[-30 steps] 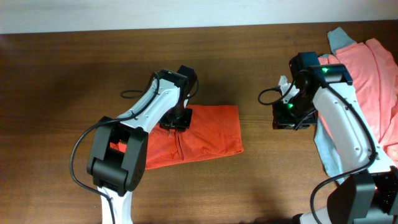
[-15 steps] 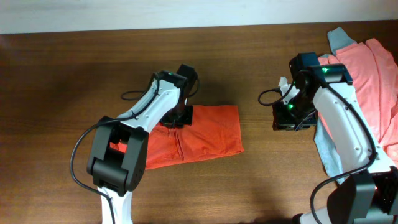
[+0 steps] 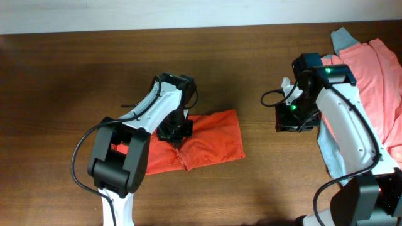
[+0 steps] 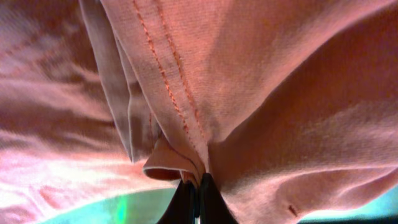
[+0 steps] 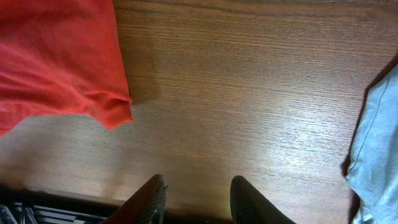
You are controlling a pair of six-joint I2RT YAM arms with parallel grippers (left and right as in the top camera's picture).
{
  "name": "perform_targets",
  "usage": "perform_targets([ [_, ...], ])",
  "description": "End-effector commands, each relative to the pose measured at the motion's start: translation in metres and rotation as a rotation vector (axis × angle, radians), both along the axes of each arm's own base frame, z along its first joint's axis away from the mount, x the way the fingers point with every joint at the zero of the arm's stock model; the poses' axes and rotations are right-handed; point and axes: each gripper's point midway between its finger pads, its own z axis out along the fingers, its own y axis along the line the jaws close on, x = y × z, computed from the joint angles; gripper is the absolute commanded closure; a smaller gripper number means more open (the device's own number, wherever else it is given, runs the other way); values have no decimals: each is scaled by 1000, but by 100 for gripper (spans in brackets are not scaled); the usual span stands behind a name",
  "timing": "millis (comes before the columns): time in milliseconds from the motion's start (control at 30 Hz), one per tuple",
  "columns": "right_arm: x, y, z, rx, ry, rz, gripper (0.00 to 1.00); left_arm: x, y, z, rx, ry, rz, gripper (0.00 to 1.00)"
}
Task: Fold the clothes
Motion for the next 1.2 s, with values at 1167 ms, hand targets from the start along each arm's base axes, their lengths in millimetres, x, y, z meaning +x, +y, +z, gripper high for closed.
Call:
perform_targets([
  [1167,-45,113,-135,422,158,238,71,10,37,-16,205,-111,-8,83],
])
